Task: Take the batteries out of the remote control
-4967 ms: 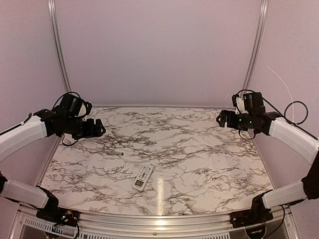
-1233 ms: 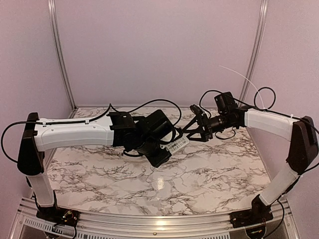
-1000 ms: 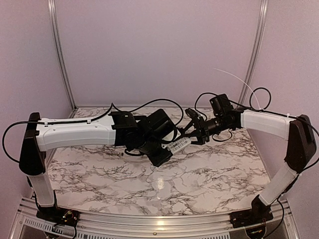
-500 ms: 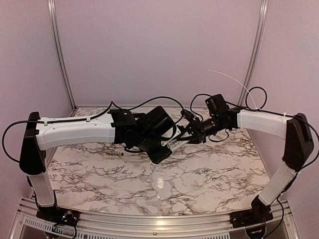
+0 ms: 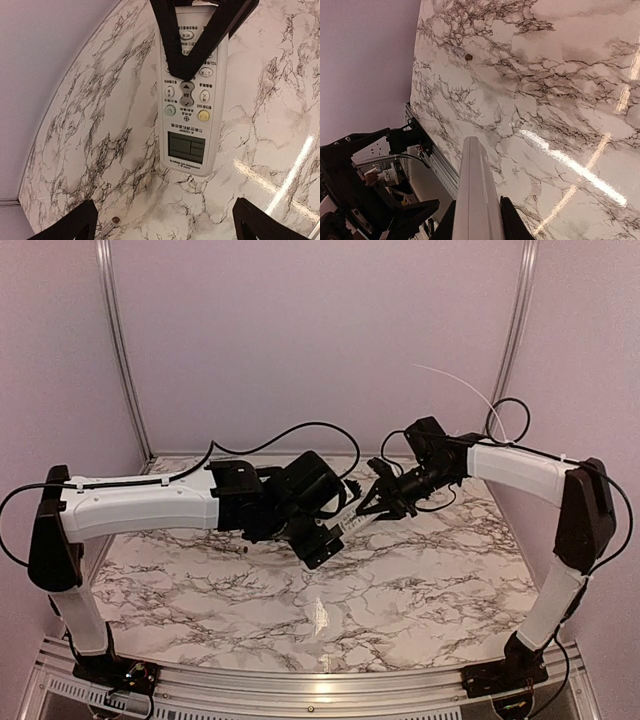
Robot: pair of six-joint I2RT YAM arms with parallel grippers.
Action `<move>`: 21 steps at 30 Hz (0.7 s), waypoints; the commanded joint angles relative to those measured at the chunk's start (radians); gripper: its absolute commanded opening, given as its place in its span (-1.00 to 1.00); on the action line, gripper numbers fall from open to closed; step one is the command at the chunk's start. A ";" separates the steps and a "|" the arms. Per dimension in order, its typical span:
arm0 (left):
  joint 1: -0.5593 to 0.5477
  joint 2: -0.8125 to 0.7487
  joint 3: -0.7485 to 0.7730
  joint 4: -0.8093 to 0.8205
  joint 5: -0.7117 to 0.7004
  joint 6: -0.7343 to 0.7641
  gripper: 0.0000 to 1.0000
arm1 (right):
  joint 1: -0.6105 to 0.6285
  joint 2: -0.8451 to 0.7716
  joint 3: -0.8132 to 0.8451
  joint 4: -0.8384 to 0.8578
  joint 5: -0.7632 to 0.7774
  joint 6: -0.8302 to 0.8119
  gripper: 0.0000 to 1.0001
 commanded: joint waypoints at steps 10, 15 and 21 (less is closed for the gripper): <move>-0.005 -0.404 -0.562 0.715 -0.124 0.422 0.98 | -0.078 -0.018 0.136 0.056 -0.042 0.338 -0.88; -0.005 -0.470 -0.671 0.857 -0.045 0.592 0.98 | -0.079 -0.033 0.128 0.056 -0.097 0.421 -0.88; -0.016 -0.408 -0.623 0.876 -0.074 0.657 0.96 | -0.041 -0.098 0.028 0.204 -0.143 0.596 -0.89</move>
